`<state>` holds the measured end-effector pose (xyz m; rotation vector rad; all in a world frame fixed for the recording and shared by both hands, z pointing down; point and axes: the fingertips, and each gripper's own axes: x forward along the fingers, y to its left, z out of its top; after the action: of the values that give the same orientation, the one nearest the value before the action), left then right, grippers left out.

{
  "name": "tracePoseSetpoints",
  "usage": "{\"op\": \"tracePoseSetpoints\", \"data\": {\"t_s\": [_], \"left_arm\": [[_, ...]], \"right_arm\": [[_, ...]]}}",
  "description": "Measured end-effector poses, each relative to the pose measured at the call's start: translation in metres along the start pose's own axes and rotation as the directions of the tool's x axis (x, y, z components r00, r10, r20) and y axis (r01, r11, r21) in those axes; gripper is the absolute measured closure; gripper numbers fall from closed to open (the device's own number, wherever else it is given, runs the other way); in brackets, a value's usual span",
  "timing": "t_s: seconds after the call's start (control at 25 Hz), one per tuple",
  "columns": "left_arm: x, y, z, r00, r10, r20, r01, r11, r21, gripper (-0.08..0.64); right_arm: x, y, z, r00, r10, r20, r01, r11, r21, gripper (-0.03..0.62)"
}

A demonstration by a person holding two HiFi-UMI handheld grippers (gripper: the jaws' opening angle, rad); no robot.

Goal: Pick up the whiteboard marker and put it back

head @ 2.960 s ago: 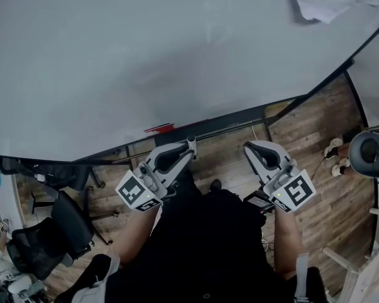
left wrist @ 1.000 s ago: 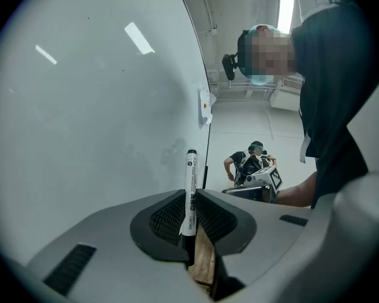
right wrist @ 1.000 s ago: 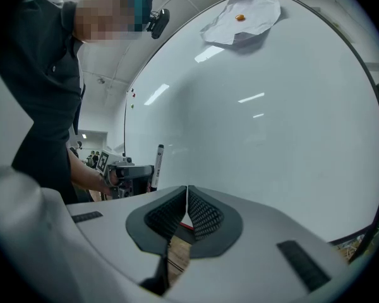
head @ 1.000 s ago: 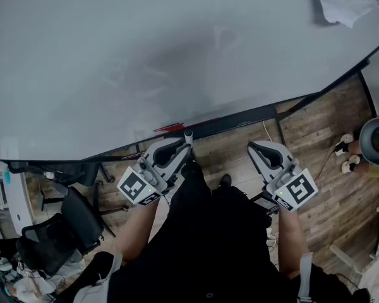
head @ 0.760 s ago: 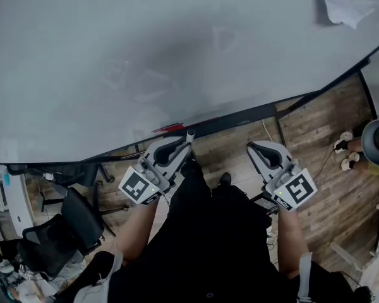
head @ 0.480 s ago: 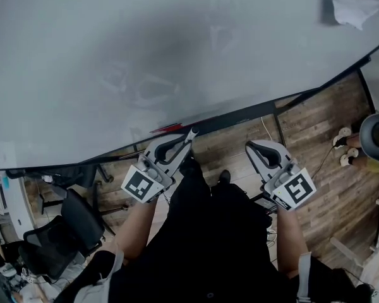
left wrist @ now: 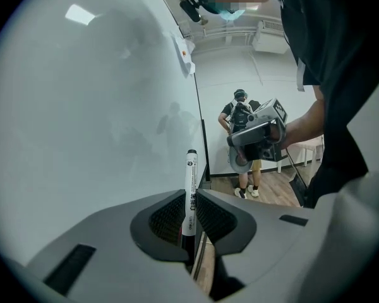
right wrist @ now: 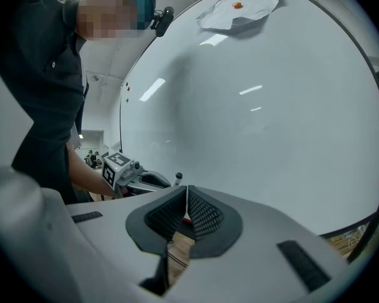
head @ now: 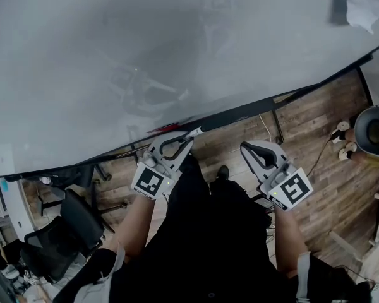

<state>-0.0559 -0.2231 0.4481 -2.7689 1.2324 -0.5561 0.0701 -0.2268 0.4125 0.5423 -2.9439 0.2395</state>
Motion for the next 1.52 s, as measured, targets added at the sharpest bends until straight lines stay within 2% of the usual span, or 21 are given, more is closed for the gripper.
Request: {"op": "tracePoseSetpoints", "data": {"t_s": [0.28, 0.56, 0.68, 1.0, 1.28, 1.52], "left_arm": [[0.015, -0.004, -0.042, 0.991, 0.014, -0.136, -0.011, 1.000, 0.023, 0.495], [0.022, -0.006, -0.073, 0.959, 0.008, -0.285, 0.030, 0.991, 0.127, 0.495], [0.028, -0.003, -0.082, 0.946, 0.004, -0.325, 0.039, 0.991, 0.126, 0.495], [0.045, -0.004, -0.111, 0.881, -0.010, -0.474, 0.087, 0.986, 0.141, 0.495], [0.049, -0.007, -0.125, 0.821, -0.007, -0.570, 0.116, 0.981, 0.154, 0.495], [0.051, -0.007, -0.132, 0.789, -0.005, -0.614, 0.128, 0.979, 0.156, 0.495]], "right_arm": [[0.001, 0.000, -0.006, 1.000, 0.017, -0.010, -0.017, 1.000, 0.009, 0.572], [0.001, 0.007, -0.014, 0.999, 0.006, -0.034, -0.006, 1.000, 0.015, 0.572], [0.003, 0.007, -0.018, 0.999, 0.002, -0.041, -0.001, 1.000, 0.024, 0.571], [0.003, 0.003, -0.029, 0.999, 0.001, -0.049, 0.001, 0.999, 0.045, 0.572], [0.005, 0.009, -0.030, 0.999, 0.011, -0.045, -0.009, 0.998, 0.057, 0.572], [0.002, 0.009, -0.032, 0.999, -0.001, -0.044, 0.004, 0.997, 0.075, 0.572]]}}
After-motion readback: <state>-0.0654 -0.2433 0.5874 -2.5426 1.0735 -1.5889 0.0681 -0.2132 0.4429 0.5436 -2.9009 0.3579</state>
